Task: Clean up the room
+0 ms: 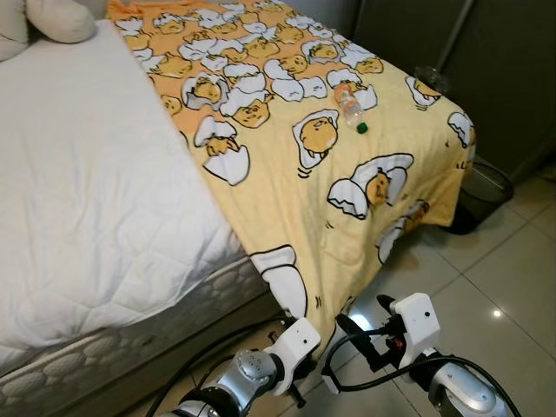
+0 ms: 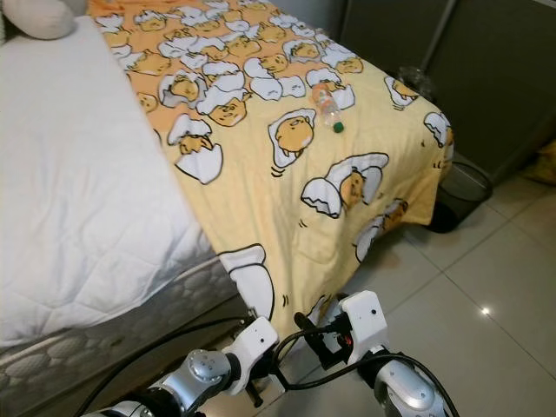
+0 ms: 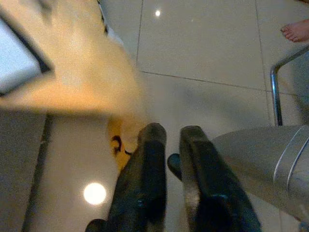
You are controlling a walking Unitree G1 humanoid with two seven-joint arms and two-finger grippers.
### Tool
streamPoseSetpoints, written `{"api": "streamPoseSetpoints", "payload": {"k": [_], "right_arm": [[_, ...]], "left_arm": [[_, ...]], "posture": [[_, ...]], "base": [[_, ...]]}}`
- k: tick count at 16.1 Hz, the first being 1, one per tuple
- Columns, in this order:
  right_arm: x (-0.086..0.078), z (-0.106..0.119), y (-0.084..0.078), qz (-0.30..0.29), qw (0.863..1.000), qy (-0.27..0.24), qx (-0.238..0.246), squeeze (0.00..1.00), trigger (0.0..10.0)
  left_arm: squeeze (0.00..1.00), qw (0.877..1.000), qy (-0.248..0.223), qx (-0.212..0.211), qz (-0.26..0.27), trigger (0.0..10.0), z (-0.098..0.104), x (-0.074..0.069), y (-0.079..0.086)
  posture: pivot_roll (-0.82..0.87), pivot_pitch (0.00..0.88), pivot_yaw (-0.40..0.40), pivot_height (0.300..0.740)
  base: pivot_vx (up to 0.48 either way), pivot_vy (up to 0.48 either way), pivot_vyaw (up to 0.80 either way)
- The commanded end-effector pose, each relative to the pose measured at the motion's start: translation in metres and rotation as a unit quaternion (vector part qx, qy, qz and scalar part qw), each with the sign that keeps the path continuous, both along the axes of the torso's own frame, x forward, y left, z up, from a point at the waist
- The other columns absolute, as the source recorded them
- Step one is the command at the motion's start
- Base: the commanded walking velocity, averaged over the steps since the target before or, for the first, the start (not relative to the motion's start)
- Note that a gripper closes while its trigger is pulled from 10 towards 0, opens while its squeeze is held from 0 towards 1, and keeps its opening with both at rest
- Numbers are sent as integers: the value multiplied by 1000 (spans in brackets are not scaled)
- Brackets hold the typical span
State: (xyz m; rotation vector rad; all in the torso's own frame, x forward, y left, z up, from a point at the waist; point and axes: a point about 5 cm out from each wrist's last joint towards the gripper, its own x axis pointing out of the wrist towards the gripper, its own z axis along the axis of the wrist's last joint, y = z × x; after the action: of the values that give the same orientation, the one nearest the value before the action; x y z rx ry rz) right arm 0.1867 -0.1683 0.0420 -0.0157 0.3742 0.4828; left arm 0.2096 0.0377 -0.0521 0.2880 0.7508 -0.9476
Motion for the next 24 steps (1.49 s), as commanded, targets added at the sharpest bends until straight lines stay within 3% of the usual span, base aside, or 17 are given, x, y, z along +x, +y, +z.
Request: {"api": "streamPoseSetpoints", "payload": {"k": [1, 4, 5, 7, 8, 9, 11, 13, 14, 15, 16, 18, 20, 22, 24], "right_arm": [[6, 11, -1, -5, 1000, -29, 3, 0, 10000], [16, 18, -2, -17, 998, -53, 9, 0, 10000], [27, 28, -3, -35, 996, -84, 12, 0, 10000], [46, 47, -5, -84, 986, -138, 30, 0, 10000], [57, 53, -9, -120, 979, -157, 46, 0, 10000], [60, 53, -11, -132, 977, -160, 49, 0, 10000], [59, 30, -9, -155, 978, -127, 53, 0, 10000], [56, 24, -7, -156, 979, -120, 49, 0, 10000], [51, 19, -9, -171, 978, -114, 42, 0, 10000], [47, 17, -12, -184, 976, -111, 36, 0, 10000], [41, 13, -26, -227, 967, -111, 25, 0, 10000], [43, 9, -34, -257, 960, -113, 20, 0, 10000], [52, 12, -30, -249, 961, -120, 18, 0, 10000], [54, 15, -27, -240, 961, -133, 14, 0, 10000], [55, 13, -23, -236, 961, -141, 9, 0, 10000]], "left_arm": [[1000, 1000, -12, 3, 5, 10000, -1, -1, 2], [1000, 994, -94, 34, 39, 10000, 9, 24, 33], [1000, 984, -136, 32, 113, 10000, 20, 44, 55], [1000, 941, -184, -7, 285, 10000, 45, 75, 91], [1000, 905, -211, -32, 368, 10000, 63, 92, 110], [1000, 896, -219, -40, 384, 10000, 68, 96, 114], [1000, 869, -234, -71, 431, 10000, 88, 114, 124], [1000, 856, -229, -81, 456, 10000, 90, 115, 131], [0, 839, -239, -92, 481, 10000, 92, 113, 140], [0, 832, -255, -101, 481, 10000, 95, 110, 143], [0, 834, -291, -104, 458, 10000, 101, 106, 141], [0, 843, -321, -96, 421, 10000, 107, 104, 128], [0, 846, -317, -109, 416, 10000, 109, 108, 113], [0, 845, -326, -125, 406, 10000, 118, 110, 108], [0, 836, -362, -136, 389, 10000, 141, 113, 107]], "posture": [[-105, 55, -44, 736], [-84, 31, -33, 736], [-66, 3, -26, 736], [-43, 0, -12, 736], [-20, 0, -5, 736], [-15, 0, -5, 736], [17, 0, 10, 736], [16, 0, 14, 736], [4, 0, 24, 736], [4, 0, 24, 736], [-2, 0, 30, 736], [-10, 0, 37, 736], [-13, 0, 33, 736], [-22, 0, 32, 736], [-12, 0, 38, 736]], "base": [[0, 0, 0], [0, 0, 0], [0, 0, 0], [0, 0, 0], [0, 0, 0], [0, 0, 0], [0, 0, 0], [0, 0, 0], [0, 0, 0], [0, 0, 0], [0, -480, 788], [0, -480, 728], [0, -480, 663], [0, -480, 650], [0, -480, 625]]}}
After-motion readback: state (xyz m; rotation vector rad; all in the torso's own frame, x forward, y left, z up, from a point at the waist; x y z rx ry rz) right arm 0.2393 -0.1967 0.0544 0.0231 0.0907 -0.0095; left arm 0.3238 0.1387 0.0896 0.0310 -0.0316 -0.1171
